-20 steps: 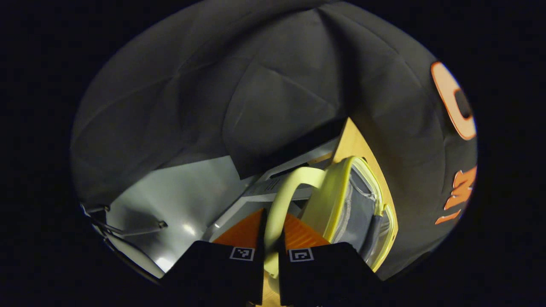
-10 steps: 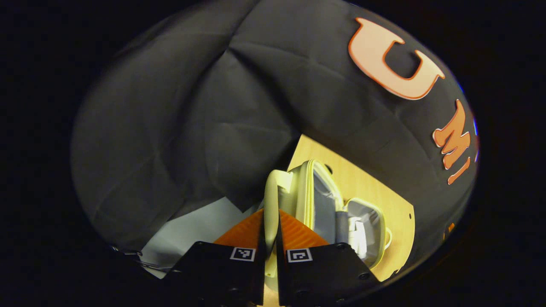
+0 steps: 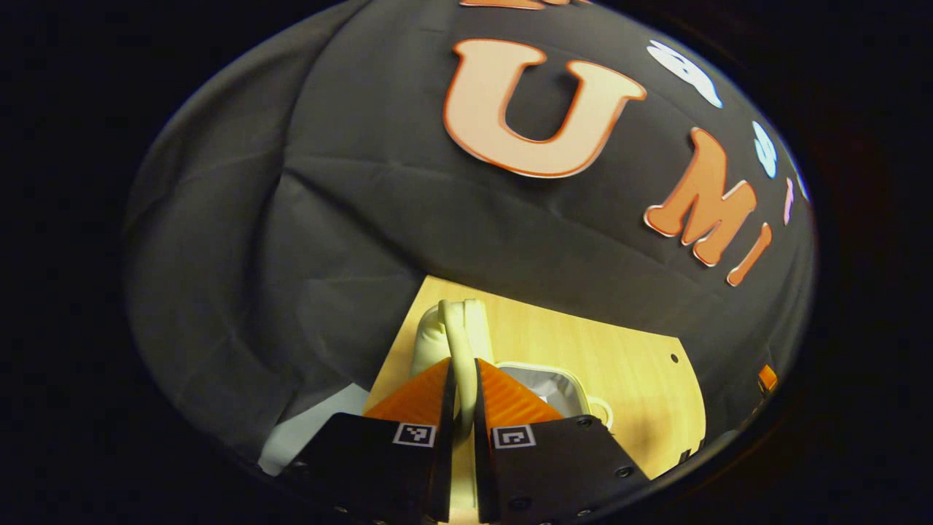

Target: First open the suitcase, pack the skin care products into it, and then close the suitcase.

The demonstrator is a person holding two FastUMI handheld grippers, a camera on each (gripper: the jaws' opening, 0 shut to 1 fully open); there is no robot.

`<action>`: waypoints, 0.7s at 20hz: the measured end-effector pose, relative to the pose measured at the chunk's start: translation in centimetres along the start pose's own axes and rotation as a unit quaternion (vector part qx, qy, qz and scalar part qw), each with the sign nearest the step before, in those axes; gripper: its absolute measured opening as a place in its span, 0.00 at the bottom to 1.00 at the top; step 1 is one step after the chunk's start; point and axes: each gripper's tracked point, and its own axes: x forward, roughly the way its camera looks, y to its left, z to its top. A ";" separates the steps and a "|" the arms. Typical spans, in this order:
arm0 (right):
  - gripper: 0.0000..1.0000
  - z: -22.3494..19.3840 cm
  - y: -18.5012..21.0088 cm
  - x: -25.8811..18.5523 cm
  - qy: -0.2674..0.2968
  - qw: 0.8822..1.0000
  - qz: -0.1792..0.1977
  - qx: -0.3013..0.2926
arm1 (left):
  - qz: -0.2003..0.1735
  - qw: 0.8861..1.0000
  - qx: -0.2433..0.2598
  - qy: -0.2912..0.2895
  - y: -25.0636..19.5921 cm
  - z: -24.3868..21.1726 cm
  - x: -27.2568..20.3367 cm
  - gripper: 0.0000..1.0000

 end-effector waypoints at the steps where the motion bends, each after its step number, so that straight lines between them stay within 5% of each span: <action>1: 0.95 0.2 -1.0 -0.1 -0.003 1.000 -0.002 0.001 | -0.007 1.000 0.009 -0.003 -1.8 0.3 -0.1 0.15; 14: 0.95 -0.6 -7.4 -2.5 0.008 1.000 -0.014 -0.006 | -0.081 0.995 0.058 0.025 -18.1 -4.0 3.0 0.15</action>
